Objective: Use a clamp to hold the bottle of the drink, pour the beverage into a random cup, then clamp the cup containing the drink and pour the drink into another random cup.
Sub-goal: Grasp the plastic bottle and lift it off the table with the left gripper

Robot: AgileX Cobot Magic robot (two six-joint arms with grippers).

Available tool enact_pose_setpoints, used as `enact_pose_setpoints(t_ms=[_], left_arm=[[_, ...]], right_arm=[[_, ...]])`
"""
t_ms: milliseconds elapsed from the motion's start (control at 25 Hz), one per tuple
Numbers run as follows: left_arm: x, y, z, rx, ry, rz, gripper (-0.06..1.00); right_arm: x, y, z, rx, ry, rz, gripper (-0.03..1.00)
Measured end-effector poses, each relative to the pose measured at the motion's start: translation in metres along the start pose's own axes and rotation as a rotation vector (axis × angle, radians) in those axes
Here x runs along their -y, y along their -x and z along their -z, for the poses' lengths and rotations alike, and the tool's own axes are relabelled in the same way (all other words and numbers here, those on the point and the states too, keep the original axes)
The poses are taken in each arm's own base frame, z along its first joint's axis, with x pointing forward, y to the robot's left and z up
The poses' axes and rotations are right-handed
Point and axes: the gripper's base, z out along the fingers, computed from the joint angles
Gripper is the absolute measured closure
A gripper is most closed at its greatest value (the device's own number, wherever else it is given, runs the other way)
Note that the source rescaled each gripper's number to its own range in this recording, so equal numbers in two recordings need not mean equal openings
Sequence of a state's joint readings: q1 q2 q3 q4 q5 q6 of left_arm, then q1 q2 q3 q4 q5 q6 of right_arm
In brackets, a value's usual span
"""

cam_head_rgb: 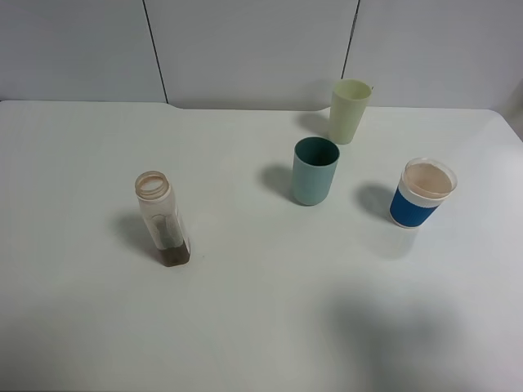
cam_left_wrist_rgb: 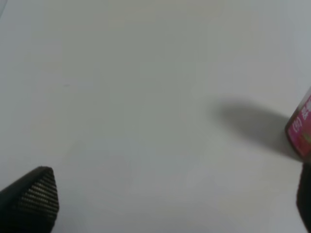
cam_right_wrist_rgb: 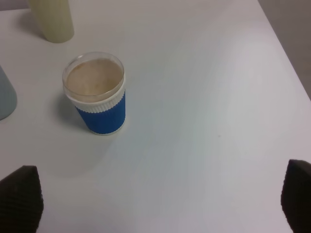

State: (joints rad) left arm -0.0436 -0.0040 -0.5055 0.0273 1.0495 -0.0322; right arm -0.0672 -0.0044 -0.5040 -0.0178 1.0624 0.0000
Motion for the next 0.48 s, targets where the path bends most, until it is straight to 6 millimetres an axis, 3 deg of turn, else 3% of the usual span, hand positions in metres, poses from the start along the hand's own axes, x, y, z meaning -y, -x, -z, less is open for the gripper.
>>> enact_pose_setpoints(t_ms=[480], left_arm=[[0.0005,0.0,0.0,0.0,-0.006,0.004,-0.06]], right_arm=[[0.0,0.0,0.0,0.0,0.0,0.0,0.03]])
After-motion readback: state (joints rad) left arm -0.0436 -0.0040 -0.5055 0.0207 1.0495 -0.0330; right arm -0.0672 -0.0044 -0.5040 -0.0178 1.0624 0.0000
